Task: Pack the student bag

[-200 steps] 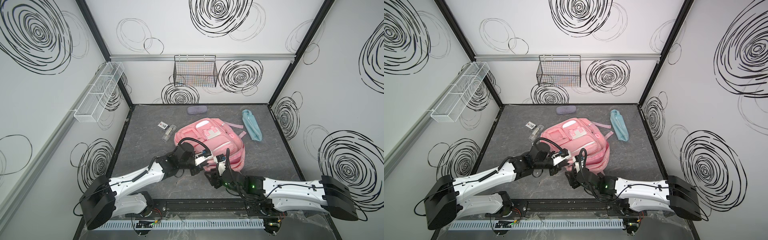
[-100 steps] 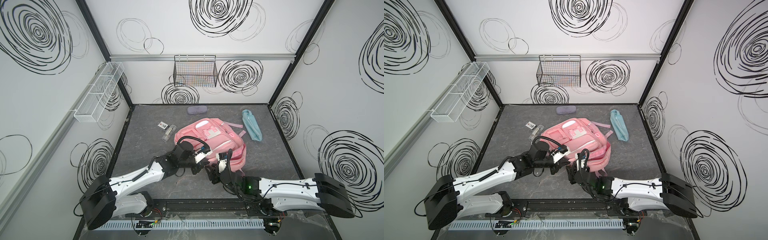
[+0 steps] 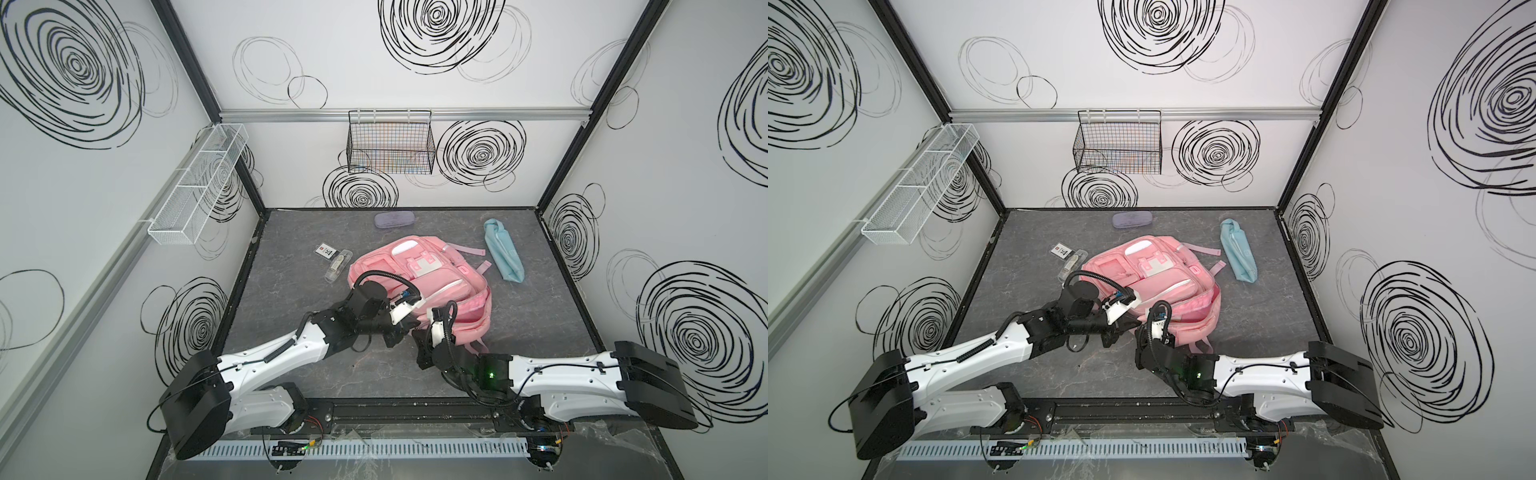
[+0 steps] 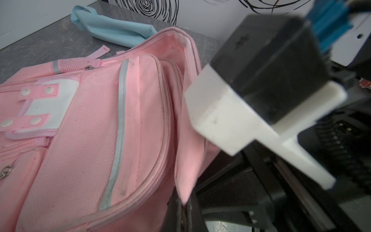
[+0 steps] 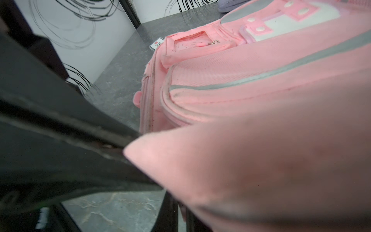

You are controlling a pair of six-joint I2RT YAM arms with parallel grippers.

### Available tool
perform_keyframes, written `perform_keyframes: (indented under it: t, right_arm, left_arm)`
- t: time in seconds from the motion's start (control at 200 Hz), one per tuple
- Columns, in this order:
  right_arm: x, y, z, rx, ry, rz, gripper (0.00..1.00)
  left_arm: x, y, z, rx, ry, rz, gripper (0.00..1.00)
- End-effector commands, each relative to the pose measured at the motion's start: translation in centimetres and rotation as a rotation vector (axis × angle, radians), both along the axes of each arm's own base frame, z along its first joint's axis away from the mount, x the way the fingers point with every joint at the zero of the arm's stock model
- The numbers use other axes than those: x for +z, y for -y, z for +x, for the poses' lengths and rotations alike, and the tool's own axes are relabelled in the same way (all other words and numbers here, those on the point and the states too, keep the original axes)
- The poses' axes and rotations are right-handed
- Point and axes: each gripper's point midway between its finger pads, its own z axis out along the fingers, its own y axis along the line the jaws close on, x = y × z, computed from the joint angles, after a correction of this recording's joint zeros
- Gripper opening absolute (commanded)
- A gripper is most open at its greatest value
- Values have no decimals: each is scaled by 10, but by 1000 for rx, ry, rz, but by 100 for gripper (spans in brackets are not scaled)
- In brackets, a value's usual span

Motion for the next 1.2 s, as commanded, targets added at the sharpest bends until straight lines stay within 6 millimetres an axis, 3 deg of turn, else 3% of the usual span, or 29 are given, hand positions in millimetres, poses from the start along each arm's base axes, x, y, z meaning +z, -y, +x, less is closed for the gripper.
perform_keyframes:
  t: [0.0, 0.23, 0.415, 0.585, 0.81, 0.93, 0.95, 0.991, 1.011, 1.016, 1.021, 1.051, 1.141, 1.196]
  right_arm:
    - [-13, 38, 11, -113, 17, -92, 0]
    - [-4, 37, 1, -10, 5, -14, 0]
    - [-3, 31, -11, 116, -126, 31, 0]
    - [-3, 35, -19, 158, -280, 127, 0]
    - [27, 36, -28, 191, -438, 411, 0]
    - [39, 37, -36, 199, -517, 558, 0]
    - [41, 37, -36, 197, -524, 577, 0]
    - [43, 37, -38, 197, -538, 607, 0]
    - [44, 37, -38, 197, -543, 619, 0]
    - [44, 37, -38, 198, -543, 623, 0]
    - [45, 37, -38, 199, -543, 627, 0]
    - [46, 37, -38, 200, -549, 644, 0]
    - [50, 35, -38, 211, -552, 680, 0]
    - [46, 36, -36, 204, -532, 636, 0]
  left_arm:
    - [63, 14, -9, -91, 98, -164, 0]
    - [38, -1, 4, -33, 164, -57, 0]
    - [11, -14, 14, -7, 231, 88, 0]
    - [-2, -23, 15, 3, 276, 158, 0]
    - [-17, -35, 13, 16, 395, 278, 0]
    - [-11, -37, 22, 69, 445, 284, 0]
    - [-7, -35, 21, 67, 455, 277, 11]
    - [-1, -32, 19, 62, 478, 257, 49]
    - [3, -31, 17, 58, 490, 244, 64]
    - [4, -30, 17, 57, 494, 241, 64]
    - [5, -30, 17, 57, 498, 239, 73]
    - [11, -28, 12, 45, 524, 213, 86]
    - [23, -27, -2, -9, 592, 148, 92]
    - [25, -34, 0, 19, 614, 147, 90]
